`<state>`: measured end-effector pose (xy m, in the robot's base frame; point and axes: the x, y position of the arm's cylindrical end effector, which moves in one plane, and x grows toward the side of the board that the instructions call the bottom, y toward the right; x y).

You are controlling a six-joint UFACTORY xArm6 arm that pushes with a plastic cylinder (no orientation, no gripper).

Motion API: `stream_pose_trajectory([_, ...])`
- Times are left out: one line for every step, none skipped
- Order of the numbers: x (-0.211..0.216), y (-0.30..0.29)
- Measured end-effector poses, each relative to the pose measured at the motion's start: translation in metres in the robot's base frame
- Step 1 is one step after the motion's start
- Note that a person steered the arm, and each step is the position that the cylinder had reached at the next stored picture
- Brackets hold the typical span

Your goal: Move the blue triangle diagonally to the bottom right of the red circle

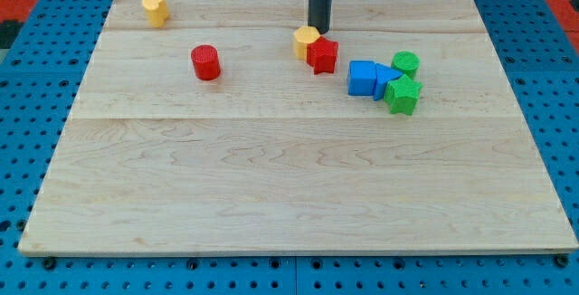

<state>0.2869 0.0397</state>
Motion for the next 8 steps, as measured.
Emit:
stream_pose_trajectory([0.011, 0.011])
stream_pose_trajectory([0.03, 0.019])
stream_pose_trajectory([0.033, 0.063])
stream_pose_trajectory([0.051, 0.095])
stream_pose_trajectory([0.091, 0.1])
stream_pose_trajectory([0.117, 0.099])
stream_pose_trajectory([0.119, 0.06])
stream_pose_trajectory([0.137, 0.055])
